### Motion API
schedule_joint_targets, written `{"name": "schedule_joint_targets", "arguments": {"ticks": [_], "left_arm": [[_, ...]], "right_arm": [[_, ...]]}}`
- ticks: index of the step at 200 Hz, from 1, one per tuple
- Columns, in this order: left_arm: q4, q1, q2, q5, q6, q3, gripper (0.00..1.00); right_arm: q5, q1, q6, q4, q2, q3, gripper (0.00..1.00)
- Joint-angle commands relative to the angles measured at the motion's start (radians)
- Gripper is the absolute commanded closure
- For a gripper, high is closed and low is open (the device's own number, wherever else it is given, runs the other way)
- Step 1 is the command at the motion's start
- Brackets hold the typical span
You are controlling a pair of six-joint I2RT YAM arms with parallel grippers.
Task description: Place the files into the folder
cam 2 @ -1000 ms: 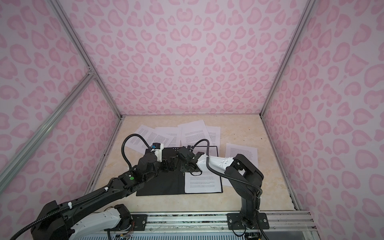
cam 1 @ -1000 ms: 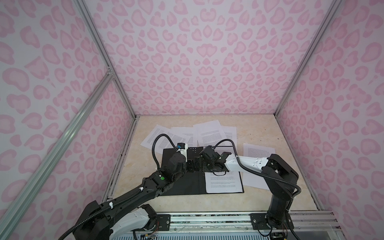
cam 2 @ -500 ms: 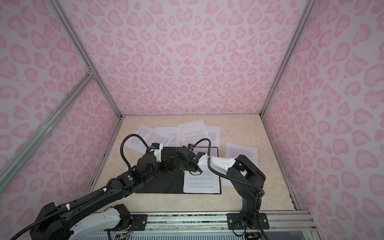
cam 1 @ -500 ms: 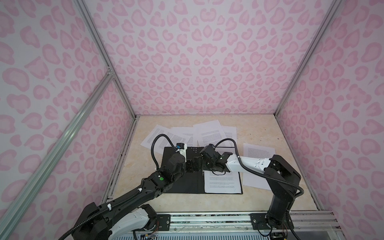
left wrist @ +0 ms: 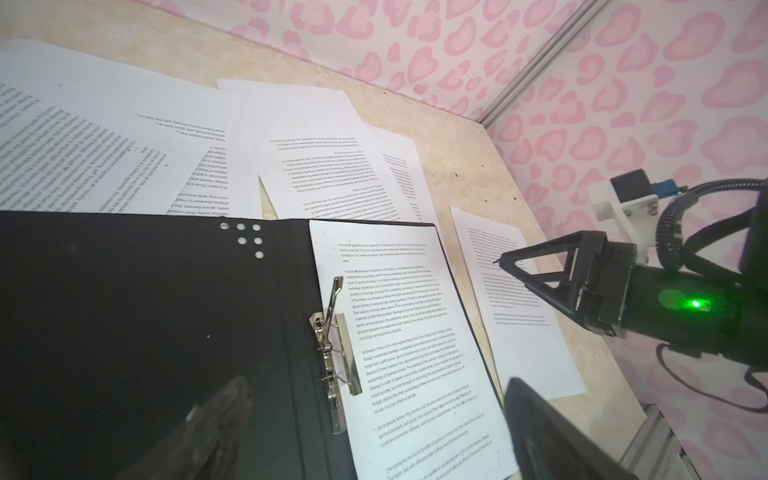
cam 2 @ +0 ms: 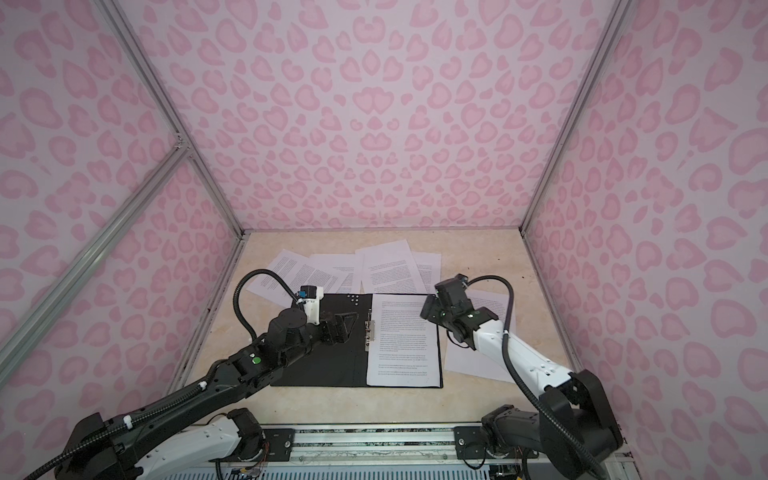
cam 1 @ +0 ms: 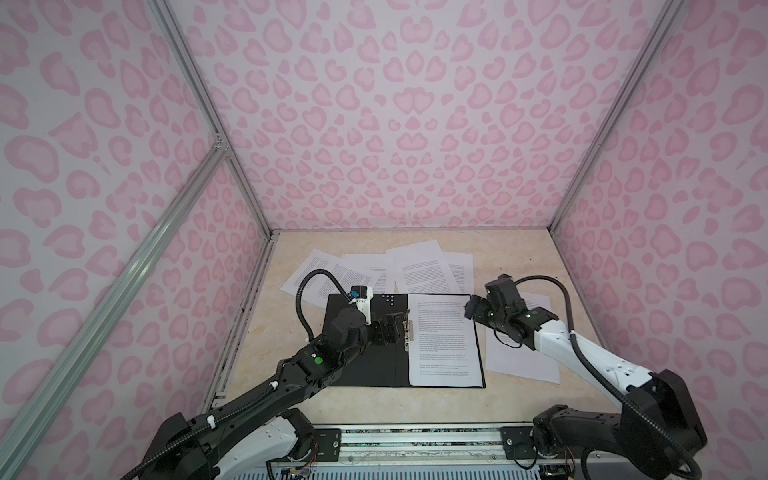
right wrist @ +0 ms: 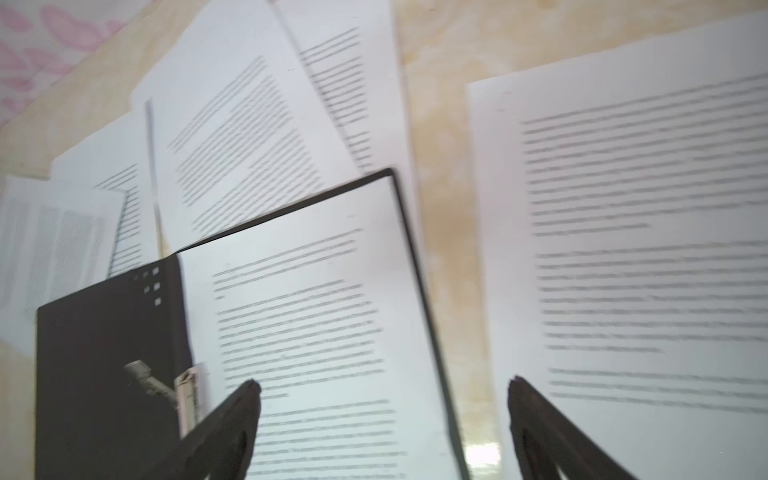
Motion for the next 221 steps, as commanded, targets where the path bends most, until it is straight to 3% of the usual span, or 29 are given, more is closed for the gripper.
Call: {"name": "schedule_joint_targets", "arguments": {"ticks": [1, 18, 44, 84, 113, 157, 221], "left_arm": [[0.086, -0.003, 0.046, 0.146, 0.055, 0.022, 0.03], [0.124, -0.015, 0.127, 0.270, 0.085, 0.059, 0.02], [0.076, -0.062, 0.315, 0.441, 0.136, 0.187, 0.02], [-0.073, -0.206, 0.574, 0.461, 0.167, 0.443, 0.04], [-0.201, -0.286, 0.779, 0.457, 0.151, 0.678, 0.05], [-0.325, -0.295, 1.065, 0.450, 0.077, 0.989, 0.07], [-0.467, -0.259, 1.341, 0.342, 0.055, 1.316, 0.08]], "right_arm": [[-0.076, -0.195, -0.074, -0.003, -0.116, -0.114, 0.04], [-0.175, -0.406, -0.091, 0.011, -0.206, -0.205, 0.03], [-0.220, -0.590, -0.115, -0.003, -0.249, -0.258, 0.03], [-0.342, -0.828, -0.124, 0.037, -0.213, -0.322, 0.03], [-0.412, -0.848, -0.115, 0.098, -0.167, -0.354, 0.03], [-0.535, -0.846, -0.139, 0.138, -0.074, -0.337, 0.05], [-0.514, -0.847, -0.132, 0.136, -0.130, -0.357, 0.07]]}}
